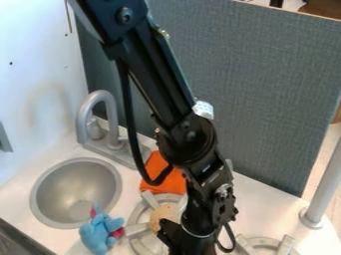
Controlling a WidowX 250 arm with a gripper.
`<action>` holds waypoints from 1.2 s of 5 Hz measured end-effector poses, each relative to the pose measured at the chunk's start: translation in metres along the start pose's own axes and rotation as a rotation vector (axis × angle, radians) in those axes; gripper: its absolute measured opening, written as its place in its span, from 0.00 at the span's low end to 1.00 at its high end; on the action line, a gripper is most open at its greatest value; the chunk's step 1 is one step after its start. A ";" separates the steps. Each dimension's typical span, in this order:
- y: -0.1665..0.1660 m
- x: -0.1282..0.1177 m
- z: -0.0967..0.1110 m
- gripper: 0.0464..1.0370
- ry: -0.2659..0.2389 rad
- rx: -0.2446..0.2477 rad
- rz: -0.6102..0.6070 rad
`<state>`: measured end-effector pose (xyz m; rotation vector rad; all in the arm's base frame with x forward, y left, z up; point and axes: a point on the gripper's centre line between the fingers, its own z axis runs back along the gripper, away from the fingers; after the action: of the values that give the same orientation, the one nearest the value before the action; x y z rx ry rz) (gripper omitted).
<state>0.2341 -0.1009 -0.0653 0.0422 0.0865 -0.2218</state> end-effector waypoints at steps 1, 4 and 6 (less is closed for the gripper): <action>-0.002 0.004 0.010 0.09 -0.037 -0.018 0.011; -0.059 0.056 0.082 0.07 -0.280 -0.106 -0.112; -0.077 0.078 0.073 0.07 -0.296 -0.036 -0.223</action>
<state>0.2990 -0.1970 -0.0019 -0.0368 -0.2010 -0.4467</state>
